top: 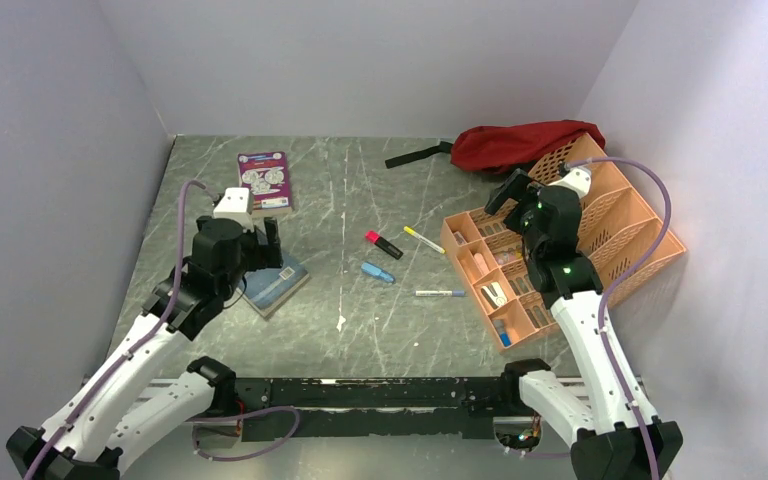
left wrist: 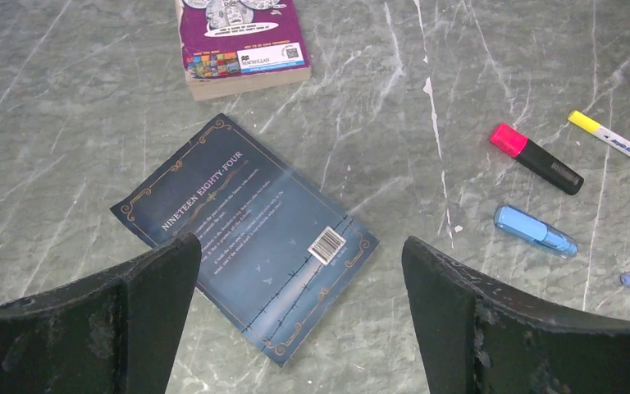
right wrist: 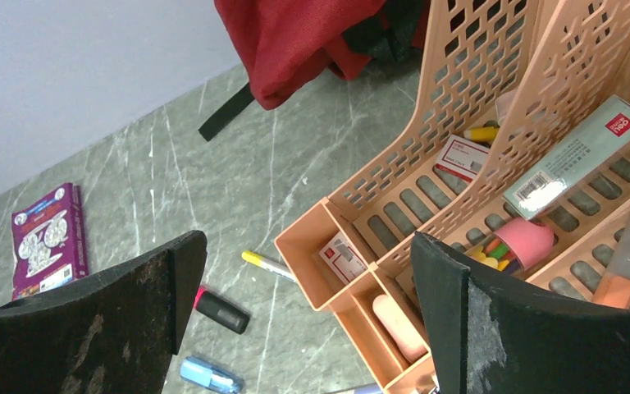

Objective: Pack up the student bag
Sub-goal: Pick up the student bag at the corner of the board.

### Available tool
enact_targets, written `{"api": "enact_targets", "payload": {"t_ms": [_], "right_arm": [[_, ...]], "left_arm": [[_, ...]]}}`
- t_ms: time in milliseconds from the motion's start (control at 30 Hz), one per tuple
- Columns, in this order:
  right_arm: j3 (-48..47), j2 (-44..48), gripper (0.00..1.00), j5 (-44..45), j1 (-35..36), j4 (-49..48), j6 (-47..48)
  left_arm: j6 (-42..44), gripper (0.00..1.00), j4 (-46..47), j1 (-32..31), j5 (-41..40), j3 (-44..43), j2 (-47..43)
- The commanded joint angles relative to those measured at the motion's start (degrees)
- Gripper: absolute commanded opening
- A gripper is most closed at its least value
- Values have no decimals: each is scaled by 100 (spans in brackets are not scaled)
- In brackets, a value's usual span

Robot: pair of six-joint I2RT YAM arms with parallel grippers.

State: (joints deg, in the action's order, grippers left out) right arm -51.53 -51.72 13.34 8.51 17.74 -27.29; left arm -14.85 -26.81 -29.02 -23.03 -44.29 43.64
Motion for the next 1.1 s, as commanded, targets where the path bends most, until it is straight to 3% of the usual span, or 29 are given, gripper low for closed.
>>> {"api": "enact_targets", "payload": {"t_ms": [0,267,567,800,1067], "right_arm": [[-161,42,100,43,-80,9,-81],[-93,167,100,-313,-91,-223,-202],[-735,-314,100,-325,-95,244,-615],[-1516,-1371,100,-63,-95,569,-1652],[-2281,-2489,100,201,-95,653,-2204]], "left_arm": [[-186,97,288,38,61,-7,38],[-856,97,161,387,-221,-105,248],[-424,97,290,871,1074,-159,346],[-336,97,123,903,1082,-256,517],[-315,97,148,906,1205,-238,479]]}}
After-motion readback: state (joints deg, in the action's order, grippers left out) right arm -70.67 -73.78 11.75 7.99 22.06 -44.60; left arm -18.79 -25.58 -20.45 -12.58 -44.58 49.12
